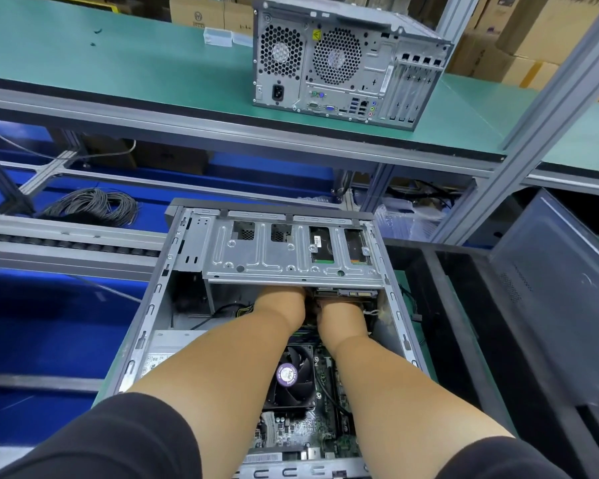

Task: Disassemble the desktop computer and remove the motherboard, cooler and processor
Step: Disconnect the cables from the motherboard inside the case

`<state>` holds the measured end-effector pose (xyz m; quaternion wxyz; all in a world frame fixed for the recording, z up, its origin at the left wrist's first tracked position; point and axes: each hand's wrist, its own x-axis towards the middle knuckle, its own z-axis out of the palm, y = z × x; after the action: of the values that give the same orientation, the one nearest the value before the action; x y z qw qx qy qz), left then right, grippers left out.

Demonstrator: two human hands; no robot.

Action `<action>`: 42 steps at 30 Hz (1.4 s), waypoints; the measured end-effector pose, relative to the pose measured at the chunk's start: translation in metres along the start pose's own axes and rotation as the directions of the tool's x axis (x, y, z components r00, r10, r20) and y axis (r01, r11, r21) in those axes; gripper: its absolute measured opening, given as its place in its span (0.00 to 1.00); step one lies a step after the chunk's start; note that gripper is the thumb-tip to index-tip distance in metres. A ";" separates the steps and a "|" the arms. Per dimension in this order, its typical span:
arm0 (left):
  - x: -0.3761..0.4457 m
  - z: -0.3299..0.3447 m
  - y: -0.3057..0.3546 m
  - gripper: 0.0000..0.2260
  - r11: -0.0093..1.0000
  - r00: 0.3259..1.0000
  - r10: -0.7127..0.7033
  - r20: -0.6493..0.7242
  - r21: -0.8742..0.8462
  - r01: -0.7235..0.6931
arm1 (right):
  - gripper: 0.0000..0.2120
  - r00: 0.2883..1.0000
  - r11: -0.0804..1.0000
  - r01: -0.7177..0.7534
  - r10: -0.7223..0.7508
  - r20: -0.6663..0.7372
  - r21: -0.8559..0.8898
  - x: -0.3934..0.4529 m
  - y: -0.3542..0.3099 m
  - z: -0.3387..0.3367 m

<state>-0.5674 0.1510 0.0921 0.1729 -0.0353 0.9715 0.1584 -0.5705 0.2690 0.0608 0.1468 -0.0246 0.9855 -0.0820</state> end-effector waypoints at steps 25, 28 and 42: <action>-0.055 -0.058 -0.016 0.24 0.871 0.918 0.047 0.394 0.434 -0.230 | 0.21 0.973 1.000 0.024 -0.022 0.230 -0.003 -0.032 -0.027 -0.032; -0.061 -0.068 -0.035 0.22 0.862 0.916 0.062 0.395 0.441 -0.248 | 0.26 0.964 0.998 0.064 -0.065 0.259 0.015 -0.042 -0.026 -0.040; -0.070 -0.071 -0.078 0.13 0.999 0.988 -0.035 0.152 -0.036 0.041 | 0.25 0.970 0.950 0.216 -0.236 0.063 0.227 -0.082 -0.020 -0.049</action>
<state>-0.5153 0.0550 0.1561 0.2483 -0.0449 0.9515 0.1760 -0.5065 0.2625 0.1340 0.1821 -0.1245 0.9536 -0.2050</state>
